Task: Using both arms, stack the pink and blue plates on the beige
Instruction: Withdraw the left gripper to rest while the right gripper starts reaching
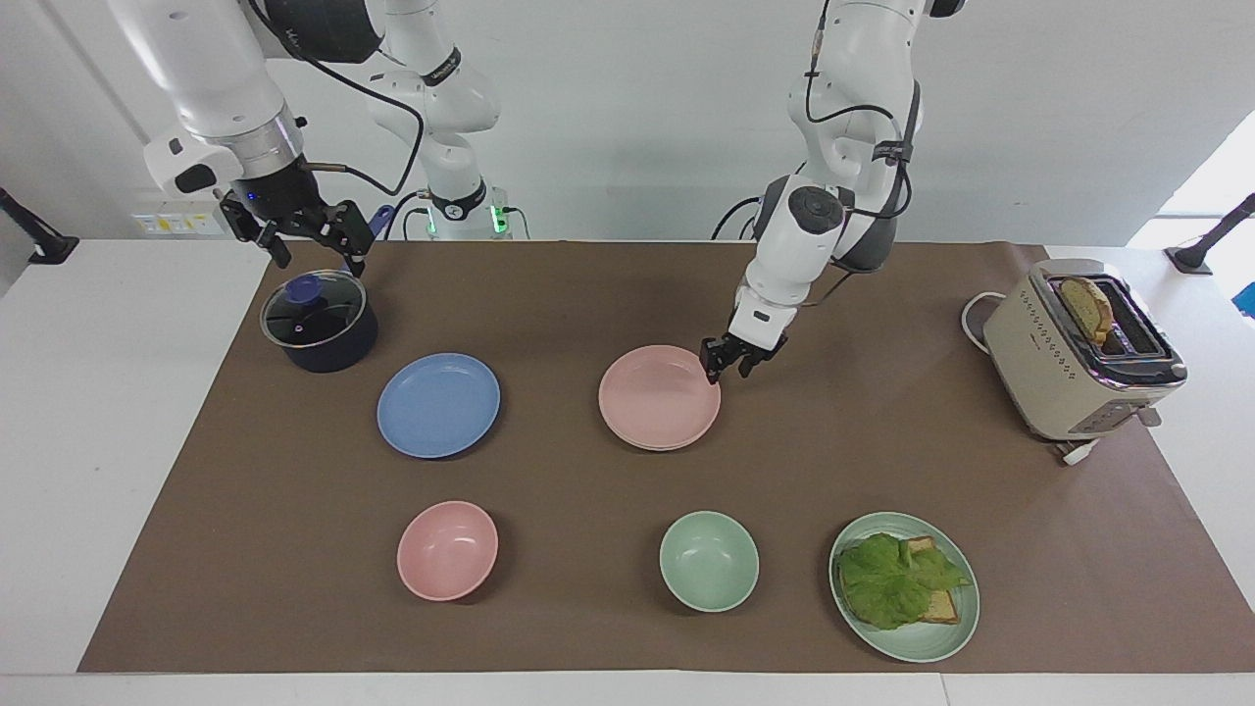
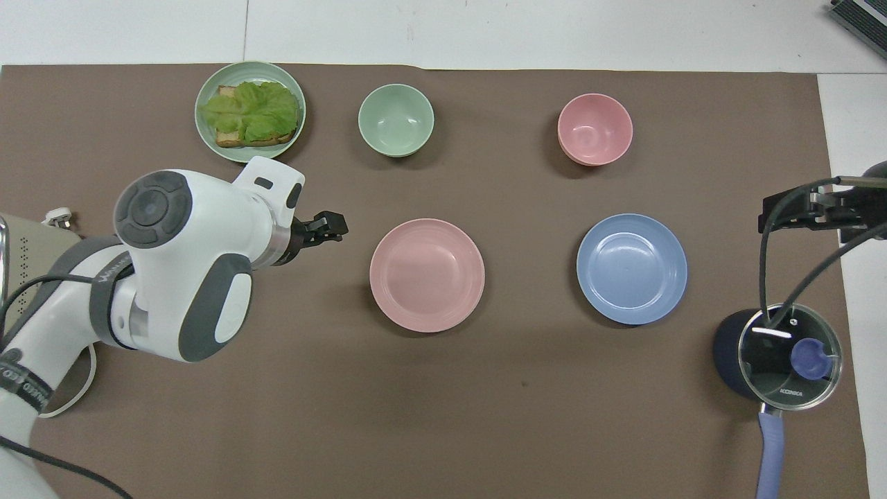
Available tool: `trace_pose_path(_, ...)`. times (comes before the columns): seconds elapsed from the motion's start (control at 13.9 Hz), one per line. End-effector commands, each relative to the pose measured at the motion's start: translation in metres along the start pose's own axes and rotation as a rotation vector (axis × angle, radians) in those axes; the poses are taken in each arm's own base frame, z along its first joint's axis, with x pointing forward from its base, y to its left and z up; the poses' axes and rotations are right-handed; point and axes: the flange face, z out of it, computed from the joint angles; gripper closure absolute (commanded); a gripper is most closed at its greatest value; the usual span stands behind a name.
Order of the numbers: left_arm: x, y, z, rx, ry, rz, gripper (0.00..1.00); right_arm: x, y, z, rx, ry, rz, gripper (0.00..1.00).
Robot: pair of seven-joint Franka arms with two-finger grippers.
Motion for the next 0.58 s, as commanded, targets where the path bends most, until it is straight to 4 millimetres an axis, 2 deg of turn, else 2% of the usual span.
trace_pose_path(0.0, 0.004, -0.033, -0.044, 0.021, 0.006, 0.084, 0.0, 0.003, 0.0, -0.002, 0.005, 0.009, 0.009, 0.0)
trace_pose_path(0.36, 0.022, -0.095, -0.09, 0.034, 0.004, 0.196, 0.0, 0.006, -0.002, -0.003, 0.008, 0.034, -0.029, 0.0)
trace_pose_path(0.5, 0.035, -0.106, -0.126, 0.082, 0.0, 0.276, 0.0, 0.008, -0.002, -0.003, 0.011, 0.042, -0.029, 0.0)
